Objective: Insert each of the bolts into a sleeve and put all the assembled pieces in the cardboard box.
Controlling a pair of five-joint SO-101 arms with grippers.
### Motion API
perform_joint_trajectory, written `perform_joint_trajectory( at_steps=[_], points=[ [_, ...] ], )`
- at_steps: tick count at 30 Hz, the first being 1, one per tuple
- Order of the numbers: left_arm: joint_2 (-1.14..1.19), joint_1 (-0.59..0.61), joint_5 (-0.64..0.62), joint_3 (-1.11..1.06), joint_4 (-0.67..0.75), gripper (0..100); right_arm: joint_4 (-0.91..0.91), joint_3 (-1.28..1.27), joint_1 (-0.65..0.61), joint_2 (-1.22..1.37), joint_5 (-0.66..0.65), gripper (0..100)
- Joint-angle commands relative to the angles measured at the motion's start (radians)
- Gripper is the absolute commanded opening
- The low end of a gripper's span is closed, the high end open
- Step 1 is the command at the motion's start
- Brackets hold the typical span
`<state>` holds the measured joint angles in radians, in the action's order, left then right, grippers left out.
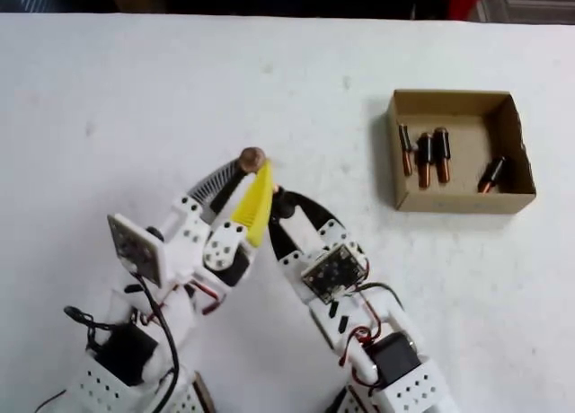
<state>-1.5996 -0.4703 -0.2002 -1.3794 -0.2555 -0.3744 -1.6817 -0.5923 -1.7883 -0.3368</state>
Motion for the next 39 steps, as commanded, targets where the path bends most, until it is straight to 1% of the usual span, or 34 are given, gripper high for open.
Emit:
perform_joint_trajectory(
  at_steps=[1,6,9,12,15,20,24,35,39],
  points=[
    [-0.010,0.041,-0.020,0.015,0.002,2,0.028,-0.008,-0.015,-0.012,0.006,1.7],
    [-0.010,0.036,-0.021,0.015,0.005,2,0.047,-0.008,-0.016,-0.012,0.012,1.7],
    [-0.010,0.036,-0.066,0.015,0.003,2,0.065,-0.008,-0.016,-0.012,0.012,1.7],
    [-0.010,0.035,-0.089,0.015,0.003,2,0.061,-0.008,-0.047,-0.012,0.006,1.7],
    [-0.010,0.035,-0.089,0.015,0.002,2,0.062,-0.008,-0.068,-0.012,0.006,1.7],
    [-0.013,0.033,-0.089,0.015,-0.003,2,0.062,-0.008,-0.062,-0.012,0.006,1.7],
    [-0.015,0.033,-0.089,0.020,-0.055,2,0.062,-0.008,-0.061,-0.012,0.006,1.7],
    [-0.015,0.033,-0.092,0.018,-0.055,2,0.061,-0.008,-0.061,-0.012,0.006,1.7],
    [-0.015,0.033,-0.161,0.020,-0.107,2,0.064,-0.008,-0.061,-0.012,0.006,1.7]
  ],
)
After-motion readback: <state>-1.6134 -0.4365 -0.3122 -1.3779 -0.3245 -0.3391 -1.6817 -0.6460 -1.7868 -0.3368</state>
